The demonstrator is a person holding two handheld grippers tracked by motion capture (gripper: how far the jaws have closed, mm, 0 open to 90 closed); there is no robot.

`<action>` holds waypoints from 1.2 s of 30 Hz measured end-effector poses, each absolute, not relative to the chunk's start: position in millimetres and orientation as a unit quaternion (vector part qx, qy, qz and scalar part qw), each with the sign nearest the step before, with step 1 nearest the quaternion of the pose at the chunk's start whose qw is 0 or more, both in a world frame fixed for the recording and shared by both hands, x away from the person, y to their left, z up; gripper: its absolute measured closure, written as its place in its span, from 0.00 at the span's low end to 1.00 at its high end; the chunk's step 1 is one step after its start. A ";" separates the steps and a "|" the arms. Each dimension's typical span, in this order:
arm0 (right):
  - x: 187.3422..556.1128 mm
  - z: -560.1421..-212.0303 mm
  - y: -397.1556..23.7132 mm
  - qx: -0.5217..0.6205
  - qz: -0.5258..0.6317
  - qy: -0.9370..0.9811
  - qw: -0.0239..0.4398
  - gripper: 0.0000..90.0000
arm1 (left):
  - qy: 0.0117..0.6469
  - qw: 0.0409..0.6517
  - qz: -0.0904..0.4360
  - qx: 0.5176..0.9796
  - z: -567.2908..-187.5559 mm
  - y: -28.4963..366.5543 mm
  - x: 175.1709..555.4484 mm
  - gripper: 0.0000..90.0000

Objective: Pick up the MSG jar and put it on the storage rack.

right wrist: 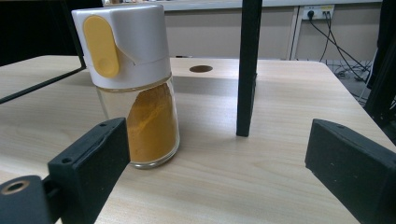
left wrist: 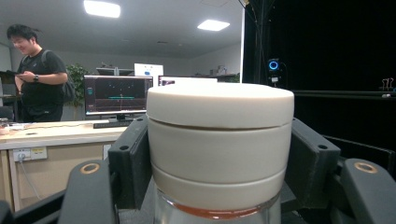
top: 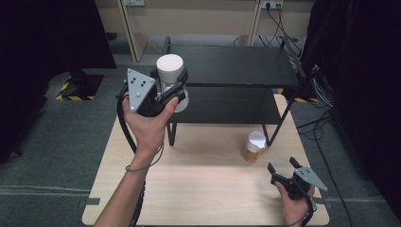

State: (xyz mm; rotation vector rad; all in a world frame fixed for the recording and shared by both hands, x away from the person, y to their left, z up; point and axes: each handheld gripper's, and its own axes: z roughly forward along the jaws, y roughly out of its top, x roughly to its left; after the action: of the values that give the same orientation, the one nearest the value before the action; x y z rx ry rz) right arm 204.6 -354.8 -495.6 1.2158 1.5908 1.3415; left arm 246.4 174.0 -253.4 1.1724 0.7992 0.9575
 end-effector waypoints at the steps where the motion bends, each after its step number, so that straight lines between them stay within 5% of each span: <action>1: 204.7 -495.5 -354.7 0.471 0.520 0.617 0.358 0.07 | 0.353 0.656 0.422 0.517 -252.7 173.8 246.8 0.37; 36: 205.2 -495.3 -354.6 0.467 0.518 0.620 0.358 0.07 | 0.367 0.643 0.427 0.519 -217.5 164.0 272.6 0.37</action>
State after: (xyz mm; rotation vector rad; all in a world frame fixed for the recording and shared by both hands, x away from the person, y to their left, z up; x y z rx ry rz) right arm 205.2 -354.6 -495.3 1.2054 1.5999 1.3375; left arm 272.6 164.0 -217.5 1.1812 0.8368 0.9724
